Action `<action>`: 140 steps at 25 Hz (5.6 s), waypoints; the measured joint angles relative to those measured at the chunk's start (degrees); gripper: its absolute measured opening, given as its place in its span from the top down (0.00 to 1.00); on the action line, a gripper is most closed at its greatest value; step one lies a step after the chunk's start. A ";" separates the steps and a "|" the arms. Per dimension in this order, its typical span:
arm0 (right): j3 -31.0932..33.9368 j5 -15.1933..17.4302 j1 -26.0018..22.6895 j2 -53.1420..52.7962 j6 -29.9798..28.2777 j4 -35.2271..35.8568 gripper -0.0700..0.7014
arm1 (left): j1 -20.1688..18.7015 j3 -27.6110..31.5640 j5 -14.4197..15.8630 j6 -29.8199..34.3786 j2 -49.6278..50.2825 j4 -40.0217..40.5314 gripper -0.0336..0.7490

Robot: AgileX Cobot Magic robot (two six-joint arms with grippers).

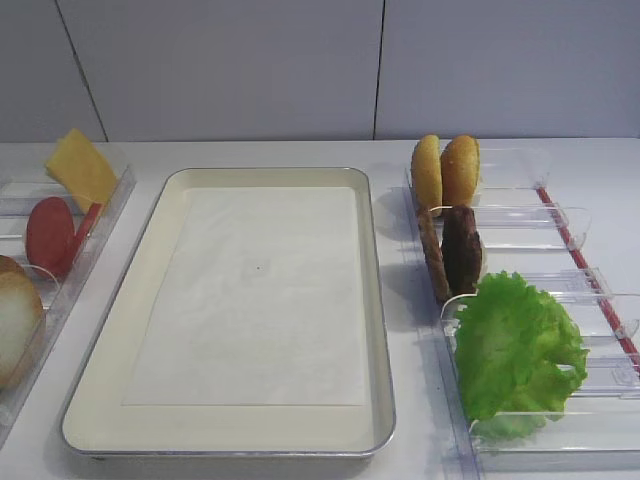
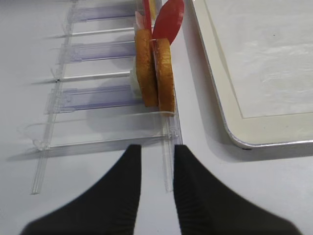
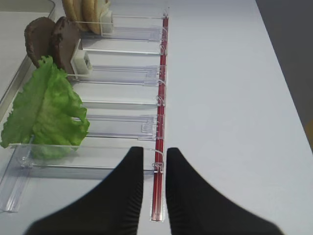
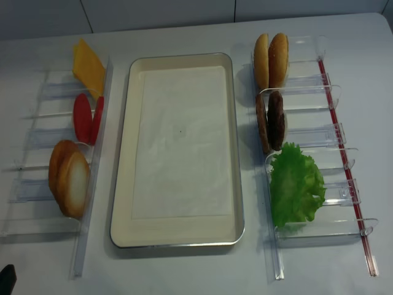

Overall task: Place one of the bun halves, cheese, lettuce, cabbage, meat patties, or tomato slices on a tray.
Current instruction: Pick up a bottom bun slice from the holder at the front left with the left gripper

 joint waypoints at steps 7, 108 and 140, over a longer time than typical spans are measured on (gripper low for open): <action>0.00 0.00 0.00 0.00 0.00 0.00 0.73 | 0.00 0.00 0.00 0.00 0.00 0.00 0.75; 0.00 0.01 0.00 0.00 0.02 0.00 0.73 | 0.00 -18.15 -8.07 1.66 71.40 -6.55 0.77; 0.00 0.01 0.00 0.00 0.02 0.00 0.73 | -0.10 -30.10 2.67 3.07 70.13 -6.34 0.81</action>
